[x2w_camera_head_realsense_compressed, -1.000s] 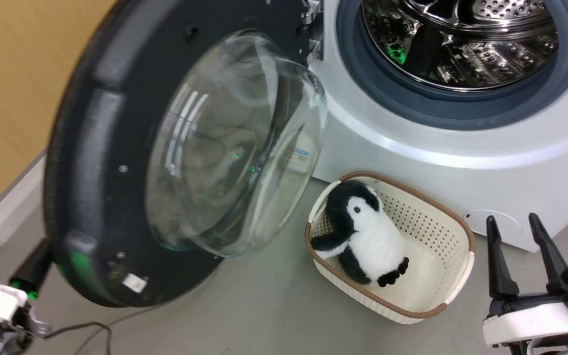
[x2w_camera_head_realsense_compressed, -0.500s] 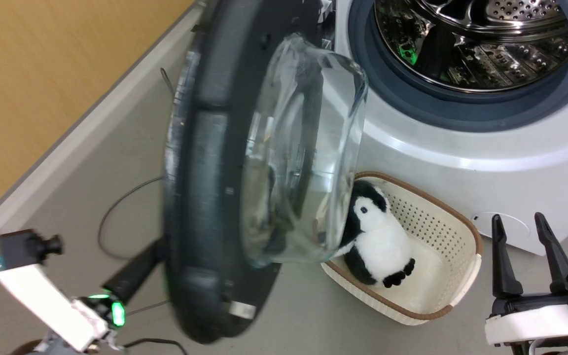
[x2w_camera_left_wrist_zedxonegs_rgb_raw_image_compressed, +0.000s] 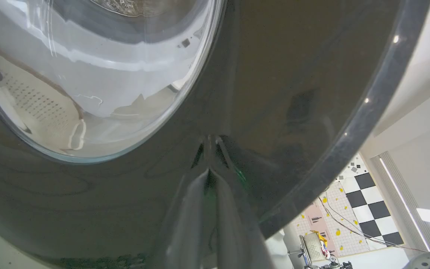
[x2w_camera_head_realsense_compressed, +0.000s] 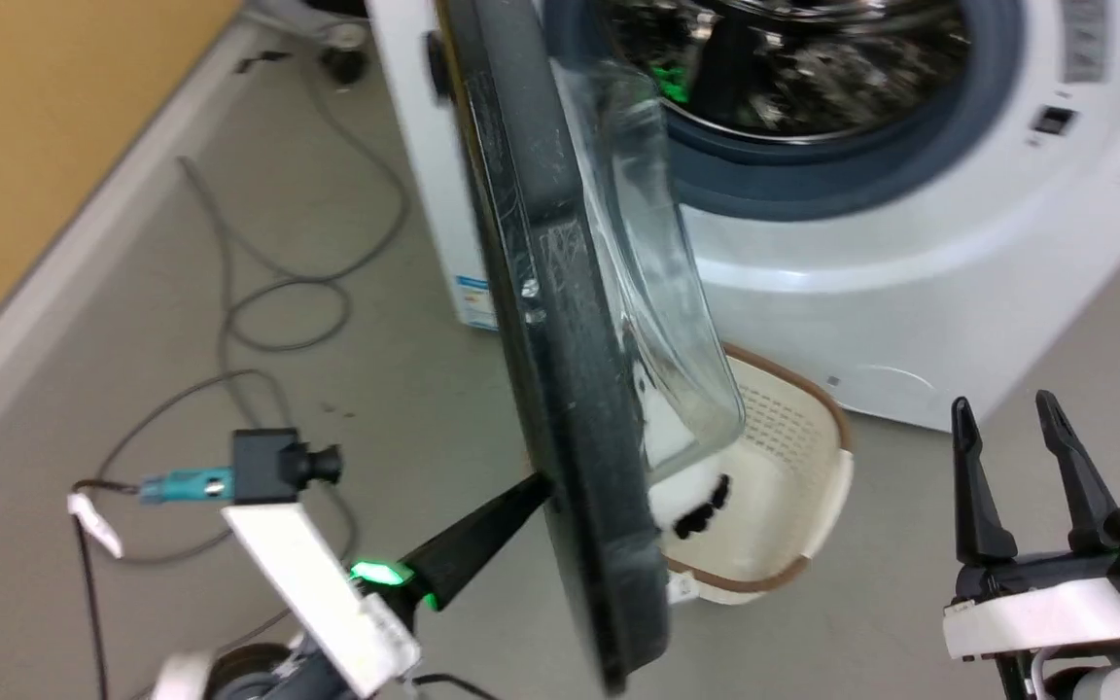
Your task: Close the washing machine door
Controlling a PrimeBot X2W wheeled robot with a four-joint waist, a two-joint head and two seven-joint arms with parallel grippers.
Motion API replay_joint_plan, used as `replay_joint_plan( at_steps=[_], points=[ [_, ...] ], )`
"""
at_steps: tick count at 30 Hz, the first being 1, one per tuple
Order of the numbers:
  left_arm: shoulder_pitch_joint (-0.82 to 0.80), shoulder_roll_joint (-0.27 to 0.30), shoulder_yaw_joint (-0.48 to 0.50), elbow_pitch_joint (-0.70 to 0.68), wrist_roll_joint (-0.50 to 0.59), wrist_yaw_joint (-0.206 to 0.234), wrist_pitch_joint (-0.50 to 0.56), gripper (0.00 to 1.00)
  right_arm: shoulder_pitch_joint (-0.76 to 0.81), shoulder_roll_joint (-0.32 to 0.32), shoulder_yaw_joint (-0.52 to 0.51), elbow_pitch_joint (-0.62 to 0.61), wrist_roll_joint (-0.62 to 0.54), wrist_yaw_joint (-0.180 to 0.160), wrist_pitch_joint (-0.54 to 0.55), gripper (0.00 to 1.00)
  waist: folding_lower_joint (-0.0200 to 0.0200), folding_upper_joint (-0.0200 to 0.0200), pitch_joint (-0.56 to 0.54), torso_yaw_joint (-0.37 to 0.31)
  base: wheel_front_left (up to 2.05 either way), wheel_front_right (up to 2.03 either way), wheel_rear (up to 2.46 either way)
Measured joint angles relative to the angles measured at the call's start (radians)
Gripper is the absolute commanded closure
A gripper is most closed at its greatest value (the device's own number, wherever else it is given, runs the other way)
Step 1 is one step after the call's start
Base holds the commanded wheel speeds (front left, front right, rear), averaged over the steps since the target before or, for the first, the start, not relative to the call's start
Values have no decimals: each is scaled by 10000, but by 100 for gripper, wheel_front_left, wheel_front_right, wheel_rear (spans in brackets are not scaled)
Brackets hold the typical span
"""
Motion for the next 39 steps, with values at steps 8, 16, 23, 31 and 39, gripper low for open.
replay_joint_plan(
  at_steps=[8,16,23,31,39],
  points=[
    [-1017,268,-1611,1108,295,0,-1741,100,-64,2,-29,4,61,0,0,0,0,0,163,-1229,0,0,0],
    [-2080,430,-3118,2355,424,0,-3505,100,-92,2,12,8,75,0,0,0,0,0,326,-2143,0,0,0],
    [-2564,579,-4140,3243,59,0,-4788,100,-93,2,-27,44,115,0,0,0,0,0,287,-2319,0,0,0],
    [-2656,1429,-4690,2874,-84,0,-6322,100,-82,4,-4,25,520,0,0,0,0,0,-143,-2202,0,0,0],
    [-2670,3317,-4897,3783,4048,535,-9120,100,-71,4,-313,-464,957,0,-2,0,-1,0,-733,-1930,0,0,0]
  ],
)
